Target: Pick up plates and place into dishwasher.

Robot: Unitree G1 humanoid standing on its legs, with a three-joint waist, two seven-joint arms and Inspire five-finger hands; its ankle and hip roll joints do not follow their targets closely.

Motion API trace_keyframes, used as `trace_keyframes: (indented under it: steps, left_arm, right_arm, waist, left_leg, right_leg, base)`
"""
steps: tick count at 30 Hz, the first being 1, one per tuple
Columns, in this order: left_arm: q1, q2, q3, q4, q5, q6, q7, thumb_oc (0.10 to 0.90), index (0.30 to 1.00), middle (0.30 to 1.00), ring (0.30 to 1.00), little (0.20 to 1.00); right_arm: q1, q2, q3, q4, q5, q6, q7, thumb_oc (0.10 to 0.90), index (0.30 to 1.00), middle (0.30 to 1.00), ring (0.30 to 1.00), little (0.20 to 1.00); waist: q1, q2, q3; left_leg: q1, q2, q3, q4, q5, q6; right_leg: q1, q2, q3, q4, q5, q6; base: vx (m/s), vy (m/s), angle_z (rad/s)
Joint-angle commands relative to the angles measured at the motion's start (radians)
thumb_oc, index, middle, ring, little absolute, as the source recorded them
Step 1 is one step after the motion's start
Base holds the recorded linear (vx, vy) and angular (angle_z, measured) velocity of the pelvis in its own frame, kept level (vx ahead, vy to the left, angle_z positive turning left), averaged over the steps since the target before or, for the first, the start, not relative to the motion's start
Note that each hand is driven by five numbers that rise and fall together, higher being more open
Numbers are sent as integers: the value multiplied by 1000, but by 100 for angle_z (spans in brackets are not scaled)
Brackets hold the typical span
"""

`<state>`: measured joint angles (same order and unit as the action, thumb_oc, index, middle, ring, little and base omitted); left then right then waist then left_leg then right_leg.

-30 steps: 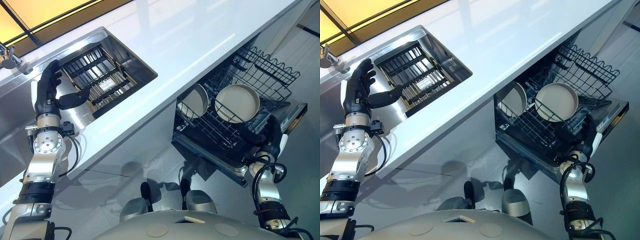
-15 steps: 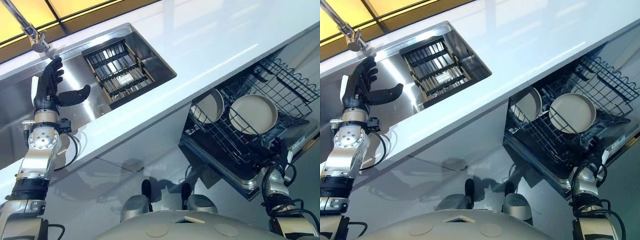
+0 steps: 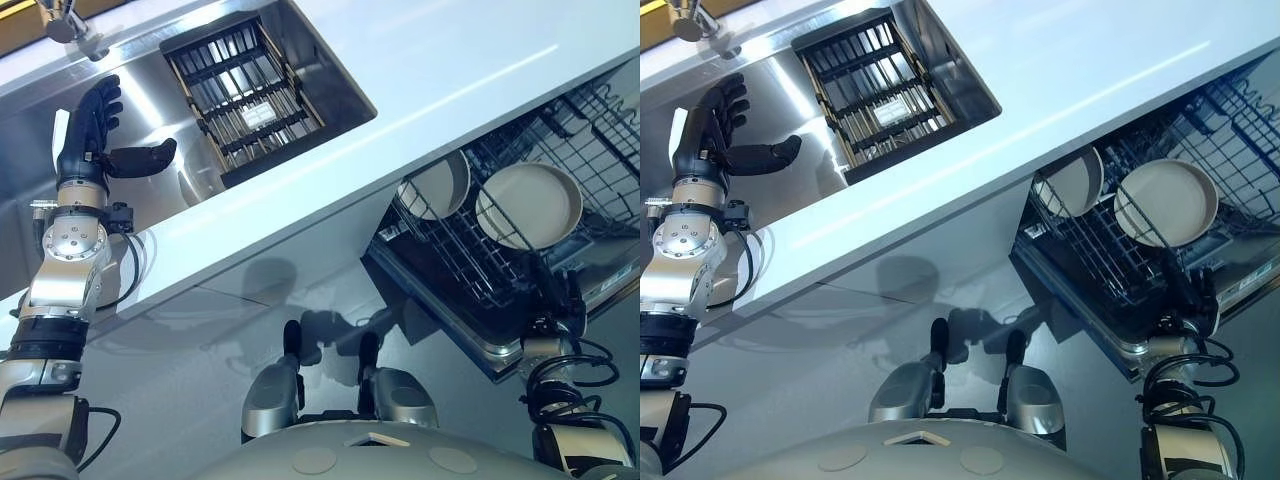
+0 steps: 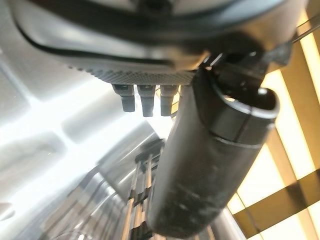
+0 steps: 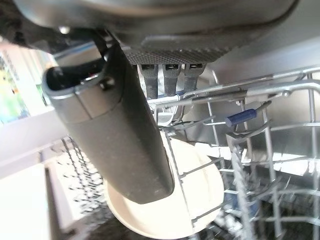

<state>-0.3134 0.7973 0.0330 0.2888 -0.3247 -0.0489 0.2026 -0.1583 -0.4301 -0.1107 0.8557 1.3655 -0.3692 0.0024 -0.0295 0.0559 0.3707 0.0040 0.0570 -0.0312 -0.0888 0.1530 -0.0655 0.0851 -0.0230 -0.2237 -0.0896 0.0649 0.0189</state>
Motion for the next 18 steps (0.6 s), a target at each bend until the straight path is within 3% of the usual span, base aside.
trace_keyframes:
  steps: [1,5,10,18]
  left_arm:
    - [-129,35,7,-27,-15,-130,50,800,900,900,900,900]
    - [-122,-2,1,-17,0,-135,58,800,900,900,900,900]
    - [-118,-65,-28,5,20,-140,81,800,900,900,900,900]
    - [-90,-103,-52,36,35,-160,54,800,900,900,900,900]
  right_arm:
    - [-322,-19,112,-395,-41,-132,253,800,900,900,900,900]
    - [-450,4,139,-521,-126,-158,194,800,900,900,900,900]
    - [-613,64,225,-722,-212,-134,137,800,900,900,900,900]
    - [-704,57,301,-759,-343,-106,27,800,900,900,900,900]
  waist:
    - [42,28,-45]
    - [56,23,-53]
    - [78,11,-87]
    - [111,-10,-160]
  left_leg:
    - [-44,-53,47,98,-119,8]
    - [-41,-56,51,107,-124,12]
    - [-30,-69,54,135,-143,23]
    - [0,-81,37,141,-159,30]
  right_leg:
    - [-77,50,6,192,-148,0]
    - [-74,48,6,188,-147,-4]
    - [-58,40,8,181,-147,-9]
    - [-22,40,13,164,-152,-8]
  base:
    - [13,43,-3]
    - [48,67,-1]
    - [94,92,-2]
    - [104,41,3]
